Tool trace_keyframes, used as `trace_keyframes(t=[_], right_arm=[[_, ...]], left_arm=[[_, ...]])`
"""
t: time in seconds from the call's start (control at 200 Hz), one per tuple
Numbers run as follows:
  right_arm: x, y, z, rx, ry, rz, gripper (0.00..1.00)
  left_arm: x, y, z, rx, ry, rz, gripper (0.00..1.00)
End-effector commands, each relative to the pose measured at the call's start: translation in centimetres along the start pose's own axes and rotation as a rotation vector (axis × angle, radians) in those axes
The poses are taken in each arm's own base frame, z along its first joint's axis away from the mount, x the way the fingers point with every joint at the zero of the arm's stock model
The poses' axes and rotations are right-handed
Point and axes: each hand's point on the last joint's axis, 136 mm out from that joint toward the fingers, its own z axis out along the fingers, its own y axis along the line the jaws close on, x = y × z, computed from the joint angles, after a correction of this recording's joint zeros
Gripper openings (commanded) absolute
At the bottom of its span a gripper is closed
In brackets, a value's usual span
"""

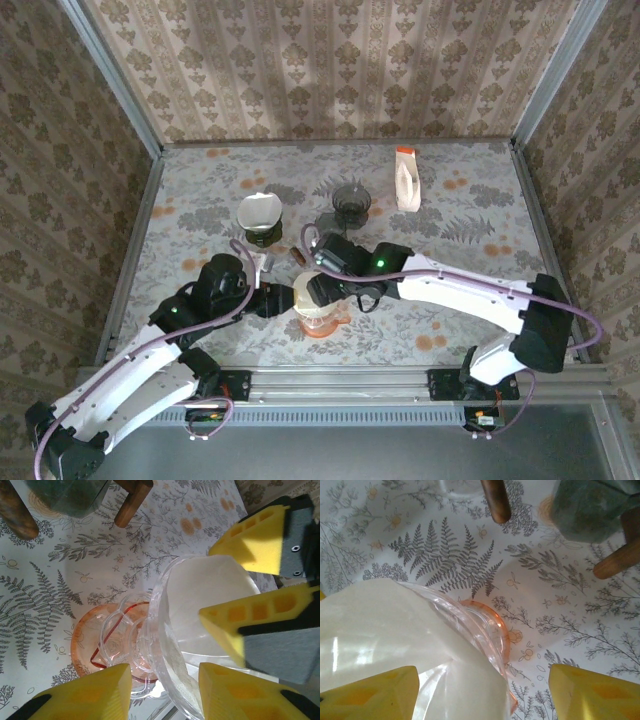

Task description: Place the coffee filter in the dripper

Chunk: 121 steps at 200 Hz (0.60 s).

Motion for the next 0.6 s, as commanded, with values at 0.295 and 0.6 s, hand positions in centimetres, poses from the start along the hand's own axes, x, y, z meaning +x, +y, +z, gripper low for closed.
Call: trace_keyframes(t=[0.295,0.6], right_arm=[[2.0,1.0,2.7,-0.012,0.14,-0.04,0.72],[2.8,0.7,3.9,0.022,0.19,-0.059,0.72]], left_arm=[[0.3,0.0,0.3,0.012,0.002,0.002,0.42],[0.3,0.1,0.3,0.012,0.002,-0.001,0.44]])
